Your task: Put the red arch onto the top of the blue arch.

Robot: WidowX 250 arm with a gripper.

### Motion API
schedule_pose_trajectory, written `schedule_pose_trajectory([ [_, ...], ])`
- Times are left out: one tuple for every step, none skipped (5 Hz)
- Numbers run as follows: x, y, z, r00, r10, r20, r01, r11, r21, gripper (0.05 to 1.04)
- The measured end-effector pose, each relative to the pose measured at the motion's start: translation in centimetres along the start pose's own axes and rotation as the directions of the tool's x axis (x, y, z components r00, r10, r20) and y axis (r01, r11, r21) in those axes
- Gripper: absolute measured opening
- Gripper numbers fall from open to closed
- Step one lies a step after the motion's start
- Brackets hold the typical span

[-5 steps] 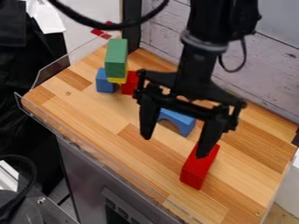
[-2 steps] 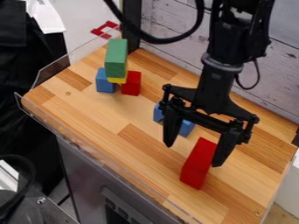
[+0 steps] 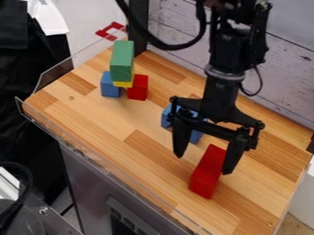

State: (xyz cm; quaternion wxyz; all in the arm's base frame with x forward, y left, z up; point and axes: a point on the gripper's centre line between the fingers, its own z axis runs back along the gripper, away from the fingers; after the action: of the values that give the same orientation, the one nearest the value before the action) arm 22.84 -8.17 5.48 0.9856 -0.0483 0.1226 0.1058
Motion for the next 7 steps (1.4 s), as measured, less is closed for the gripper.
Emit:
schedule_pose_trajectory([
  [0.1,-0.3,-0.7,1.000,0.010,-0.010,-0.010,1.000,-0.026,0.999],
  [0.0,-0.9,-1.7,0.999,0.000,-0.040,-0.001,1.000,-0.020,0.999],
  [-0.2,-1.5,-2.4,0.998,-0.013,-0.054,0.012,1.000,-0.016,0.999],
  [-0.1,-1.5,-3.6,0.996,-0.005,-0.085,0.004,1.000,-0.011,0.999],
  [0.1,-1.4,-4.5,0.995,0.001,-0.104,-0.002,1.000,-0.011,0.958],
  [0.6,-1.1,-4.9,0.995,0.011,-0.094,-0.013,1.000,-0.015,0.712],
  [0.8,-1.1,-4.9,0.996,0.017,-0.090,-0.019,1.000,-0.018,0.602],
])
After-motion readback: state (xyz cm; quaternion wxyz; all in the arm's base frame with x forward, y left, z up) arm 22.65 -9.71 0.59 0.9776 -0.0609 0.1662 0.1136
